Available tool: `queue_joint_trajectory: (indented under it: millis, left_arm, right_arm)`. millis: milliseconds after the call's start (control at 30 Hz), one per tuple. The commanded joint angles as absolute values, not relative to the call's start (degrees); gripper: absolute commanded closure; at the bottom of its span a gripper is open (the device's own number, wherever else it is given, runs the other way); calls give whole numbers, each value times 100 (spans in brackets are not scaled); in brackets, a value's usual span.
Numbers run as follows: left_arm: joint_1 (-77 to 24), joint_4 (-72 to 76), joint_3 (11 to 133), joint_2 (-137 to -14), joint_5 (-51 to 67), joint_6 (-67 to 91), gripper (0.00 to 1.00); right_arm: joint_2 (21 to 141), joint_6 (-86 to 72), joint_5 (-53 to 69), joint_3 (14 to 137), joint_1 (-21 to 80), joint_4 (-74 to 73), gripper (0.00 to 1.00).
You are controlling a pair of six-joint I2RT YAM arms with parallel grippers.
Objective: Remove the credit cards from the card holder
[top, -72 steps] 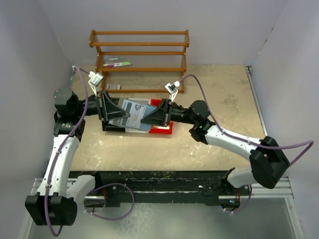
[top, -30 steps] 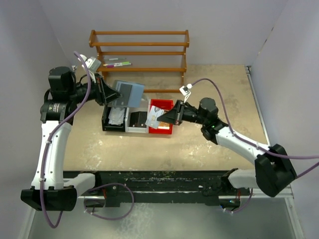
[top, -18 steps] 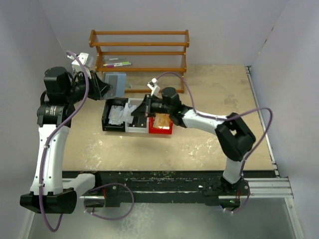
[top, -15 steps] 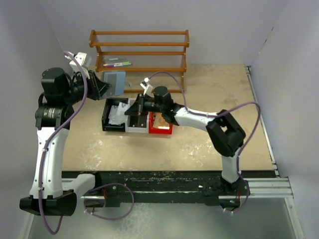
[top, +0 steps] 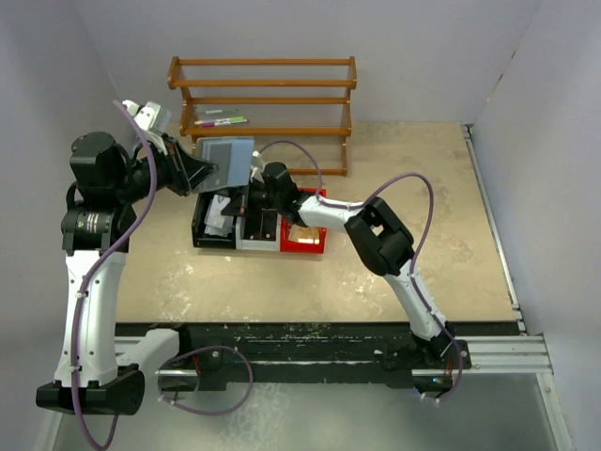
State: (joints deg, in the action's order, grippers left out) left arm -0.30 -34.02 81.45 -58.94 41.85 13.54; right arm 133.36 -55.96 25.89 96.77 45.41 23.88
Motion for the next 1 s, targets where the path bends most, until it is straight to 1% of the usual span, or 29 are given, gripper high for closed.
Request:
queue_joint_trajectory:
  millis: [0, 33, 100, 233, 567, 700, 767, 800, 933, 967]
  left_arm:
    - [-35, -3155, 8273, -5736, 4491, 1503, 100]
    - [-35, -3163, 8275, -5723, 4491, 1501, 100]
    - [-35, -3183, 8287, -5706, 4512, 1511, 100]
    - [-35, -3239, 8289, -5658, 4541, 1519, 100]
    - [-35, -3437, 8303, -5589, 4605, 1477, 100]
    - [-35, -3454, 8317, -5560, 4635, 1522, 100]
    - [-40, -3452, 8332, -5572, 4661, 1567, 100]
    - [-37, -3460, 8346, -5584, 4690, 1581, 100]
    - [-35, -3494, 8415, -5600, 4783, 1634, 100]
    - [-35, -3483, 8419, -5583, 4801, 1657, 100]
  right_arm:
    - [13368, -5608, 2564, 10228, 4544, 2208, 100]
    - [13414, -5592, 2517, 10319, 4544, 2113, 98]
    - [13484, -5510, 2345, 10504, 4544, 1883, 89]
    - [13416, -5470, 2260, 10469, 4544, 1747, 81]
    - [12750, -5096, 2072, 10051, 4503, 1487, 73]
    - [12032, -4761, 1914, 9520, 4395, 1391, 64]
    - [11615, -4470, 1600, 9209, 4333, 1168, 56]
    - [11425, -4344, 1402, 9057, 4299, 994, 55]
    - [10827, -3982, 459, 8614, 4263, 236, 51]
    - [10734, -3923, -54, 8538, 4272, 45, 51]
